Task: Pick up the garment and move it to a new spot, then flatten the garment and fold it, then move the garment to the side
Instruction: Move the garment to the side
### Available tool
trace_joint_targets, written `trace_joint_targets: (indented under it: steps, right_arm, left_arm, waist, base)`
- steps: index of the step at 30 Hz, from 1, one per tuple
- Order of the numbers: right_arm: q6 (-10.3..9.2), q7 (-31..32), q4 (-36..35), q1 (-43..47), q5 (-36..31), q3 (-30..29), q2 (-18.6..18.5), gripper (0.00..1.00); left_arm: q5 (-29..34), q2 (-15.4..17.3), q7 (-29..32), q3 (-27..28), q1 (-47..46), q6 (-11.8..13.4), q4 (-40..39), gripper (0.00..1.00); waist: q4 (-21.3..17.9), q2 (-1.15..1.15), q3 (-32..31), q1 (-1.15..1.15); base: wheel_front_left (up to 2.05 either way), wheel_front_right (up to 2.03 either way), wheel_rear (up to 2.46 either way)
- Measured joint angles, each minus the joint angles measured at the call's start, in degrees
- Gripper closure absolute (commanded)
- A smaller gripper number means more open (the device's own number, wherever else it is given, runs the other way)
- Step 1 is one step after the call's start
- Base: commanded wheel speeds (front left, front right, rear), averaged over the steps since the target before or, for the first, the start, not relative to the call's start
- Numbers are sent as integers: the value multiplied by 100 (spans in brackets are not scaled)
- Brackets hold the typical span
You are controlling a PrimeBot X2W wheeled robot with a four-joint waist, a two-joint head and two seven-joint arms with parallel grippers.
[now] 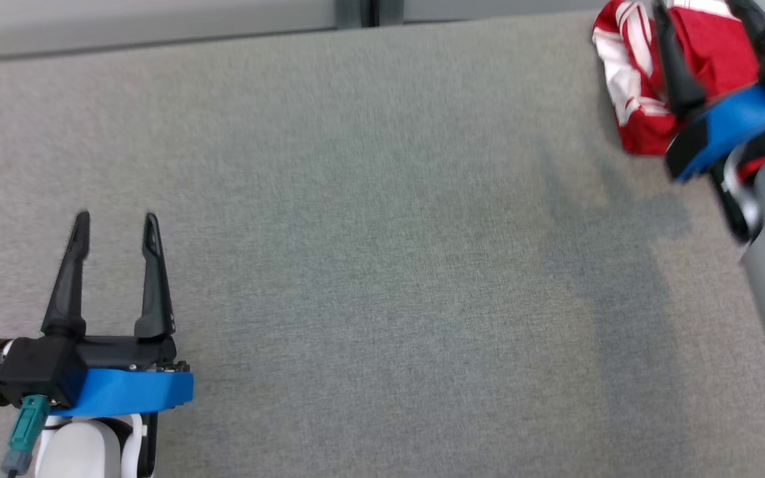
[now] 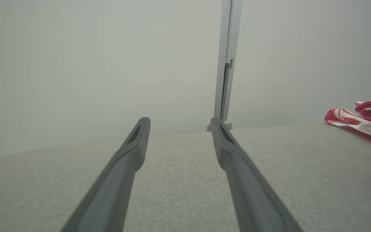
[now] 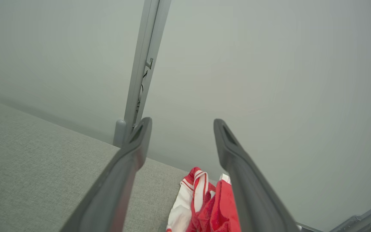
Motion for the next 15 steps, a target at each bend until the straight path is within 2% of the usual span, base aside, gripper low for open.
trace_joint_targets:
  steps: [5, 15]
  right_arm:
    - [-1, 0, -636, 896, 254, -65, 364, 0]
    - [-1, 0, -1497, 2549, 480, -377, 698, 0]
  left_arm:
    - [2, -107, -1, 69, 296, 16, 163, 0]
    - [9, -258, 7, 122, 732, 33, 439, 0]
  waist:
    - [157, 0, -490, 0]
    - [436, -1, -1198, 0]
  base:
    - [0, 0, 0]
    - [0, 0, 0]
